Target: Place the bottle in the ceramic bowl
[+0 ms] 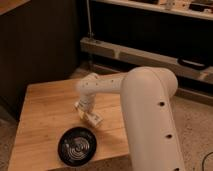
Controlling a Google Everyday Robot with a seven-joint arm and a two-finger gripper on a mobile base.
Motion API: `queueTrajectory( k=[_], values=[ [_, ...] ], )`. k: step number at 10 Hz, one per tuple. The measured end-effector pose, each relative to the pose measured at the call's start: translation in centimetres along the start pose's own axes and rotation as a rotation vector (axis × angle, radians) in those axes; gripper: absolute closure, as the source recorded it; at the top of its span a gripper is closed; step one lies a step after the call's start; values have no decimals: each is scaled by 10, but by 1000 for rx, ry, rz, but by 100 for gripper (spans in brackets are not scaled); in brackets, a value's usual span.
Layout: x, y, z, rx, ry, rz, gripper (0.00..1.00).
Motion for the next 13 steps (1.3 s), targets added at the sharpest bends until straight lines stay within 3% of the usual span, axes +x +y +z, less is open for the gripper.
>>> queueTrajectory(
  k=[3, 7, 10, 13],
  values=[
    [-6, 17, -33, 56, -7, 59, 100],
    [-19, 67, -116, 168, -61, 51, 100],
    [-15, 80, -142, 160, -52, 49, 100],
    [8, 81, -126, 113, -25, 54, 100]
  ],
)
